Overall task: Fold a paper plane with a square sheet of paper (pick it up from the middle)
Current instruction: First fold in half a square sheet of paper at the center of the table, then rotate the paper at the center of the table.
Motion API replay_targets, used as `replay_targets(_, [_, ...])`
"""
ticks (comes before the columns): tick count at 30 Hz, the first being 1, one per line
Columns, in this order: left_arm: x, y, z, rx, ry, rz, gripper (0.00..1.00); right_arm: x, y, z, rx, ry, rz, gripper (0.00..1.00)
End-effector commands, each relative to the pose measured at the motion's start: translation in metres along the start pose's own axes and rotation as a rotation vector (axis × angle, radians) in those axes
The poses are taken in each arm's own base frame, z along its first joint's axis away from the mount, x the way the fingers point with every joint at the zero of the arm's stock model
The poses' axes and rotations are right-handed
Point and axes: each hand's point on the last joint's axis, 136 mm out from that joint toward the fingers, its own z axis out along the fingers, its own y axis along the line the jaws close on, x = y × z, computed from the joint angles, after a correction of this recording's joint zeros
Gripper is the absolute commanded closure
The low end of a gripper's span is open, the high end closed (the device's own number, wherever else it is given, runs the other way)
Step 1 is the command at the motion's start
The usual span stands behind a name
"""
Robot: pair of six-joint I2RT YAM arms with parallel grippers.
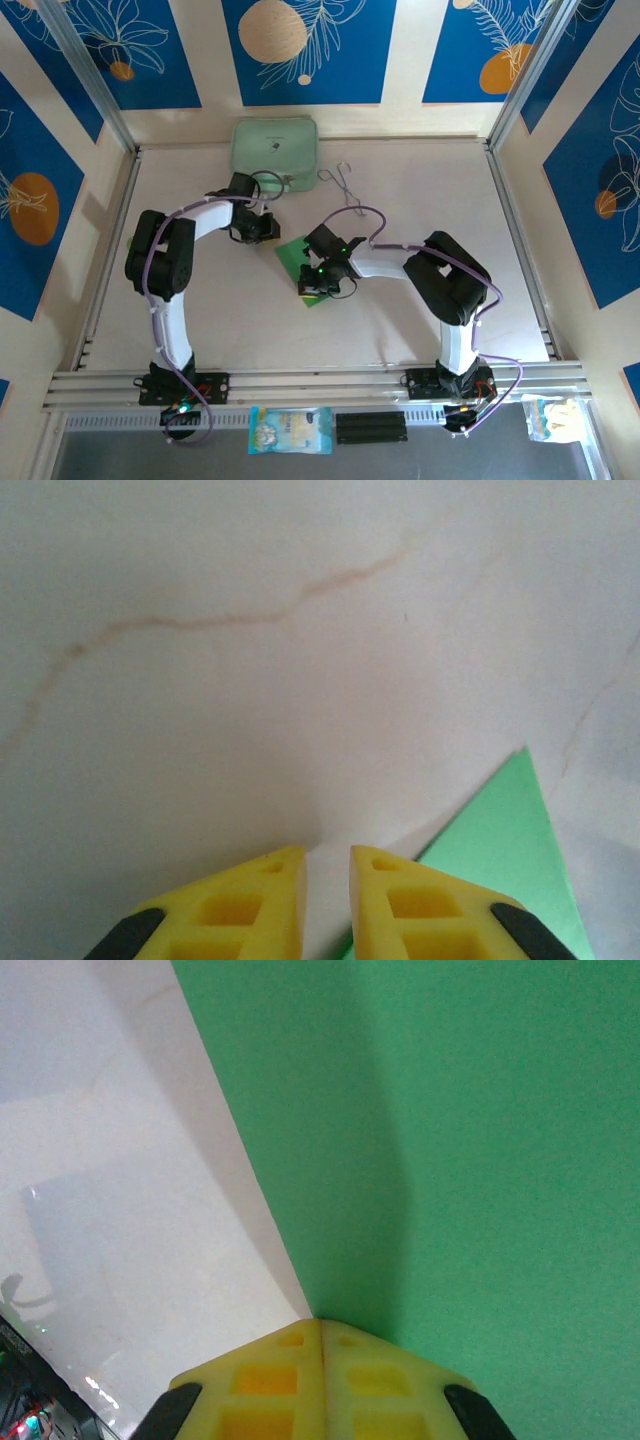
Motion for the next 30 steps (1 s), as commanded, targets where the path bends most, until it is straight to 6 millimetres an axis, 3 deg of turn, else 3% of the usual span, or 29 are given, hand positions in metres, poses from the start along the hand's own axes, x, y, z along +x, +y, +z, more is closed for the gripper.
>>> replay_targets(1, [-0.014,-0.003,-0.026,-0.036,-0.064,0.033,0.78,0.048,-0.046,0.003,0.185,0.158,0.065,1.00])
replay_targets(5, [-0.015,-0.017,-0.057,-0.012,-0.142,-0.009,0.71,0.006,0.003,-0.031,0.068,0.030,-0.014,0.96])
replay_targets(9, [-0.004,-0.019,-0.081,-0.013,-0.212,-0.072,0.62,-0.033,0.030,-0.059,0.015,-0.103,-0.079,0.79])
replay_targets(15, [0.021,-0.010,-0.099,-0.010,-0.279,-0.170,0.46,-0.066,0.013,-0.045,0.127,-0.116,-0.098,0.69])
replay_targets(23, [0.036,-0.004,-0.102,0.007,-0.317,-0.217,0.29,-0.082,0.013,-0.017,0.147,-0.083,-0.105,0.55])
replay_targets(27, [0.037,-0.018,-0.097,0.093,-0.300,-0.182,0.14,-0.090,-0.001,-0.009,0.189,-0.095,-0.029,0.52])
replay_targets(30, [0.037,-0.023,-0.096,0.125,-0.302,-0.167,0.10,-0.096,-0.022,-0.008,0.249,-0.120,0.082,0.51])
